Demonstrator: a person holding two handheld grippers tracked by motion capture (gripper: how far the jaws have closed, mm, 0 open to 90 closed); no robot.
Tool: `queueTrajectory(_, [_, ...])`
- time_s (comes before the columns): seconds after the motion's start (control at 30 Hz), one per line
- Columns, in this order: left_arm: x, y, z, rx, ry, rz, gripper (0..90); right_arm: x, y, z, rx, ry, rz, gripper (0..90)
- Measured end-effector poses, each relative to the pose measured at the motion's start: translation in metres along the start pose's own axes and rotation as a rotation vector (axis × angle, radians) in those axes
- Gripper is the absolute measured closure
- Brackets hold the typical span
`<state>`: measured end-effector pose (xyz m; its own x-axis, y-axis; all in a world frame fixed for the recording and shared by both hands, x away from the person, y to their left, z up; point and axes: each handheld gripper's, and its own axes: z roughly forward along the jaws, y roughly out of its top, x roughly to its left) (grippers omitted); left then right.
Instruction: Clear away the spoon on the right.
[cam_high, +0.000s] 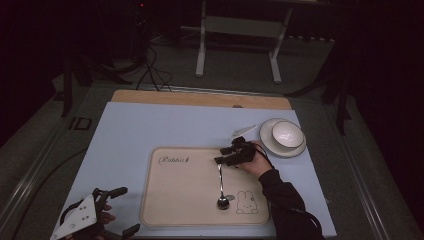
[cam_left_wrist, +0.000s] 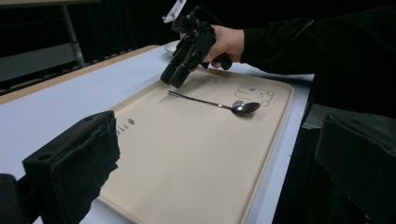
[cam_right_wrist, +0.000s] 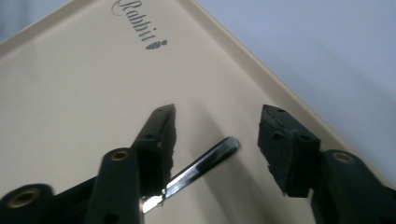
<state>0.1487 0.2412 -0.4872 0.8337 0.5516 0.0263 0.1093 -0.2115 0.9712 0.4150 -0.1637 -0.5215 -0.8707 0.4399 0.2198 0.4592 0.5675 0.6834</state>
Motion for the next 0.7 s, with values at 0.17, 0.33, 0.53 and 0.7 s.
queueTrajectory(0.17, [0.000, 0.000, 0.000, -0.001, 0.001, -0.001, 0.0, 0.008, 0.003, -0.009, -0.011, -0.020, 0.025, 29.3])
queueTrajectory(0.33, [0.000, 0.000, 0.000, -0.001, 0.001, -0.004, 0.0, 0.020, 0.006, -0.022, -0.023, -0.017, 0.024, 16.8])
queueTrajectory(0.53, [0.001, 0.000, 0.000, -0.002, 0.001, -0.008, 0.0, 0.034, 0.004, -0.039, -0.056, -0.010, 0.005, 14.1])
queueTrajectory(0.7, [0.001, 0.000, 0.000, -0.002, 0.000, -0.009, 0.0, 0.047, -0.002, -0.052, -0.074, -0.033, -0.020, 14.0])
